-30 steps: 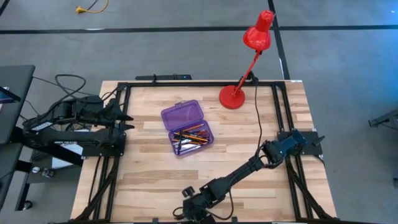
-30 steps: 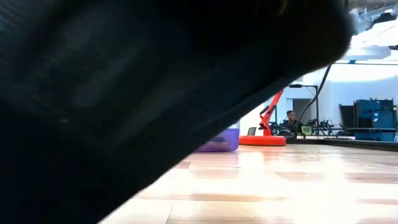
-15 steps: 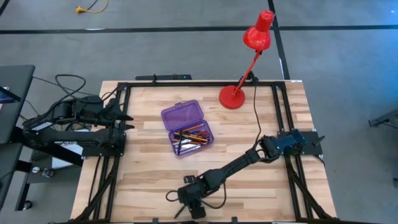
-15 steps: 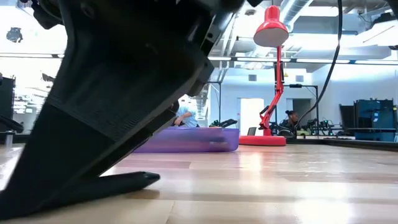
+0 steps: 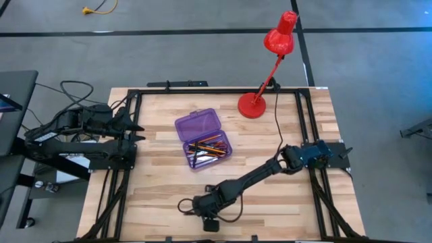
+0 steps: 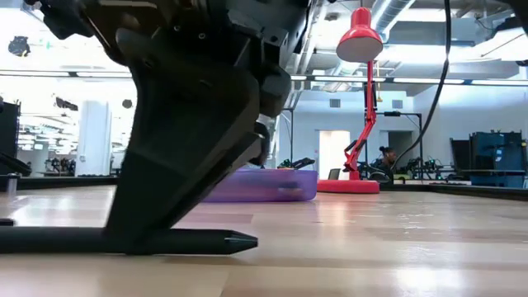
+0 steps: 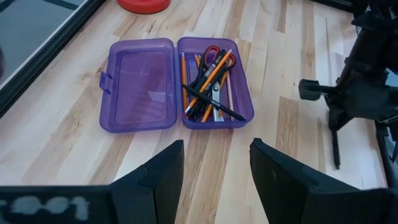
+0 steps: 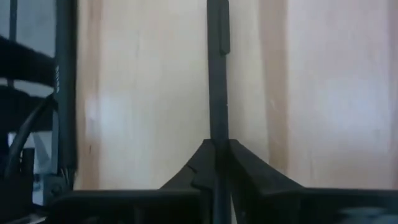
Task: Pick & place school supplies into a supply box
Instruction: Put the black pen into the purple supply box
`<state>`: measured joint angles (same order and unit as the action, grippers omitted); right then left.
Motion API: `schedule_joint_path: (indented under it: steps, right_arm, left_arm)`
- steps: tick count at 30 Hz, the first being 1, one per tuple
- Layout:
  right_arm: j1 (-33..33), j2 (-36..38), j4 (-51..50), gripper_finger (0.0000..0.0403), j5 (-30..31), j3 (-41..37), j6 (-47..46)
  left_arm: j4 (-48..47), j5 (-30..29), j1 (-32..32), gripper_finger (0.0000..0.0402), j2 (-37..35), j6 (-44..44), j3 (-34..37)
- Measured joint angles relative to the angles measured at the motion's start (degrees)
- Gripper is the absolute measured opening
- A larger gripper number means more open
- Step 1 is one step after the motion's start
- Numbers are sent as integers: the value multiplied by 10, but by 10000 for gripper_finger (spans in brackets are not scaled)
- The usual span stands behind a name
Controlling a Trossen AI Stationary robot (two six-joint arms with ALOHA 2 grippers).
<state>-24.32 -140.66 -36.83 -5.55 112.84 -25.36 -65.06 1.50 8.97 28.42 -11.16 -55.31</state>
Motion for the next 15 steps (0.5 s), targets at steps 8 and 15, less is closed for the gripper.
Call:
schedule_joint_path:
  steps: [8,15]
  right_arm:
    - [19,3,-14,28,-23,-2,-32]
    - [27,0,-60,36,-10,34,-37]
  left_arm:
    - [1,11,0,168,0,-9,0]
    - [23,11,0,168,0,-19,0]
